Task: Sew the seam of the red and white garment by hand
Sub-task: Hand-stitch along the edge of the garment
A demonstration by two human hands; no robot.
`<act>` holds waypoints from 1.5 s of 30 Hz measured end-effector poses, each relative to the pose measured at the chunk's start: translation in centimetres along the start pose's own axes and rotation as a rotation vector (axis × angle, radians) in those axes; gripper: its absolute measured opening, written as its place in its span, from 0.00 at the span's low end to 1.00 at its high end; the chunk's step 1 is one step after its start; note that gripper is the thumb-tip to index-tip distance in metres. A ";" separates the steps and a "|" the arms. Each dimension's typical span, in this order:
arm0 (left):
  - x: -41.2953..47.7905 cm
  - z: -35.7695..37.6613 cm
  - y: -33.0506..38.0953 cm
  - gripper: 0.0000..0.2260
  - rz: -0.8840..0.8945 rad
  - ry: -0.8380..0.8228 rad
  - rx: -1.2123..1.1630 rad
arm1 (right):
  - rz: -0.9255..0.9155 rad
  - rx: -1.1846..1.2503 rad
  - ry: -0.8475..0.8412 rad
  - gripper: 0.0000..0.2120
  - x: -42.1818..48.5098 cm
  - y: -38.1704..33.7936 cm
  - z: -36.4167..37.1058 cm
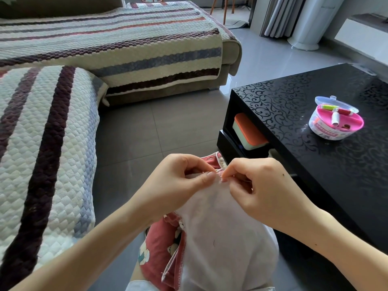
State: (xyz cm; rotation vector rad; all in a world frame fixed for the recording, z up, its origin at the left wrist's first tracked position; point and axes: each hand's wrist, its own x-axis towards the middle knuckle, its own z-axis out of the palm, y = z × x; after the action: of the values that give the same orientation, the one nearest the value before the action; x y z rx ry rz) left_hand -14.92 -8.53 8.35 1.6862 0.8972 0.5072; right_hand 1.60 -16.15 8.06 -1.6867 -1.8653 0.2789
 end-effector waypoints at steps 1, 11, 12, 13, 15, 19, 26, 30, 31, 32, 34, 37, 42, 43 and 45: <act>0.0 -0.1 0.0 0.04 -0.002 0.011 0.009 | 0.008 0.024 0.003 0.06 0.0 0.1 -0.2; 0.3 -0.5 -0.2 0.04 -0.044 -0.017 0.010 | 0.089 0.334 -0.039 0.06 -0.1 0.6 -0.6; 0.2 -0.6 -0.2 0.04 -0.063 -0.047 -0.041 | 0.111 0.407 -0.053 0.07 0.0 0.7 -0.6; 0.2 -0.7 -0.2 0.04 -0.081 -0.078 -0.090 | 0.136 0.481 -0.064 0.06 0.0 0.8 -0.7; 0.2 -0.8 -0.2 0.04 -0.115 -0.133 -0.181 | 0.194 0.611 -0.081 0.07 0.0 0.9 -0.7; 0.2 -1.0 -0.3 0.05 -0.155 -0.204 -0.319 | 0.273 0.810 -0.114 0.07 -0.2 1.0 -0.4; 0.2 -0.7 -0.2 0.04 -0.169 -0.257 -0.402 | 0.367 1.022 -0.171 0.03 -0.4 1.3 0.5; 0.2 -0.5 -0.2 0.03 -0.160 -0.231 -0.362 | 0.326 1.018 -0.175 0.03 -0.3 1.4 1.2; 0.2 -0.5 -0.3 0.03 -0.168 -0.227 -0.370 | 0.302 0.993 -0.182 0.02 -0.3 1.6 1.2; 0.2 -0.6 -0.3 0.03 -0.183 -0.226 -0.383 | 0.281 0.956 -0.181 0.04 -0.3 2.0 1.1; 0.1 -0.6 -0.2 0.05 -0.211 -0.220 -0.412 | 0.261 0.877 -0.160 0.05 -0.5 2.7 0.6; 0.1 -0.4 -0.2 0.05 -0.229 -0.208 -0.440 | 0.249 0.780 -0.165 0.02 -0.7 3.3 0.3; 0.5 0.1 -0.2 0.06 -0.221 -0.152 -0.435 | 0.207 0.740 -0.127 0.06 -0.7 2.9 1.3; 0.6 0.3 -0.2 0.06 -0.213 -0.148 -0.426 | 0.193 0.731 -0.114 0.04 -0.7 2.7 1.6; 0.6 0.6 -0.2 0.07 -0.205 -0.147 -0.404 | 0.167 0.694 -0.084 0.04 -0.8 2.4 2.1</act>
State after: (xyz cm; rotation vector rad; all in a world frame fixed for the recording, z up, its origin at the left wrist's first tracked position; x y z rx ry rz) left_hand -14.17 -8.38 7.92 1.2336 0.7885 0.3886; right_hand 2.49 -15.96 4.89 -1.3434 -1.4346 0.9550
